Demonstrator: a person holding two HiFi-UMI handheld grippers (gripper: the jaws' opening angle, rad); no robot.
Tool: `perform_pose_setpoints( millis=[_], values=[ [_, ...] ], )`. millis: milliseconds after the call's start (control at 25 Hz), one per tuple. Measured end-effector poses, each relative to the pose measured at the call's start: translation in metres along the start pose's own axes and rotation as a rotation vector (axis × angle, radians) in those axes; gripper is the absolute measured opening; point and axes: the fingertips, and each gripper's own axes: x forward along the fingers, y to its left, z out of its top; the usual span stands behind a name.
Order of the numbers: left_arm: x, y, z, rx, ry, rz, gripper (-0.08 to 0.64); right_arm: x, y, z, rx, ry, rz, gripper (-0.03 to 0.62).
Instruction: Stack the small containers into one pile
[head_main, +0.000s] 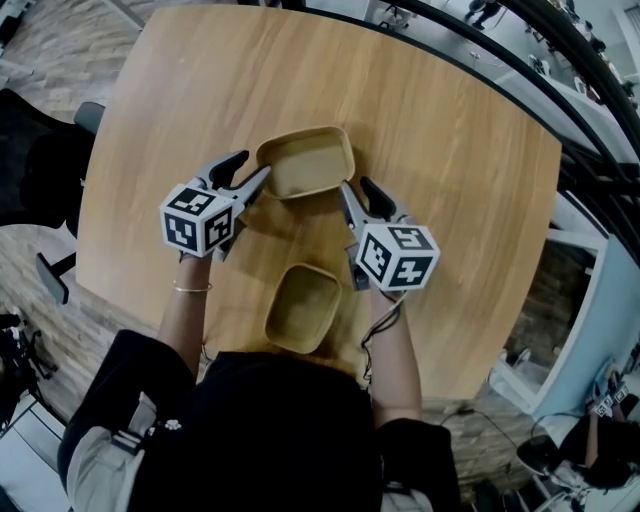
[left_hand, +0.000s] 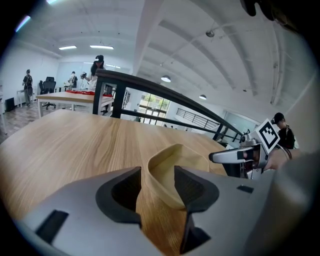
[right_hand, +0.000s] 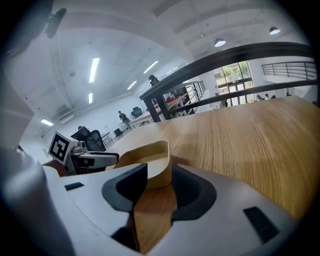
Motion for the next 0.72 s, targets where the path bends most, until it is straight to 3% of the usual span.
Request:
perform_pose_setpoints(
  millis=[720],
  values=[
    [0.018,-0.010,-0.006,-0.017,0.026,-0.055,0.193,0.018,0.001,-0.003,0.049,0.018,0.015,0.146]
  ],
)
